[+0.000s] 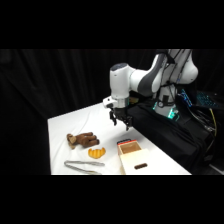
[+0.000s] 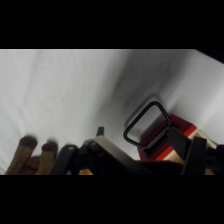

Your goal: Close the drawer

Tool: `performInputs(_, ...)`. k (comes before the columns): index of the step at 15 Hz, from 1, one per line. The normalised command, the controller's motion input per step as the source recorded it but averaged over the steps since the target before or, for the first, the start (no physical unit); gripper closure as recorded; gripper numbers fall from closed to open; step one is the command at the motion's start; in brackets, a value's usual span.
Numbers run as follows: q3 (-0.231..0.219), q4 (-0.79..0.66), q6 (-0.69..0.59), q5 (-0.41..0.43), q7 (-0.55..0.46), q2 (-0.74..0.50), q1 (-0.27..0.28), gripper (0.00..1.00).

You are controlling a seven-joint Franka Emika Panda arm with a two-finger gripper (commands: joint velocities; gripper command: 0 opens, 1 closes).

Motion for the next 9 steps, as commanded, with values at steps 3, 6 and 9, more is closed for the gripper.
performInputs(3,0.129,-0.13,0.29,0.138,-0.7,0.06,-0.039,0.0)
performInputs(6,0.145,0.01,0.2,0.096,-0.64,0.14,-0.06,0.0)
performInputs(9,0.168,0.11,0.16,0.127,-0.63,0.22,-0.101,0.0)
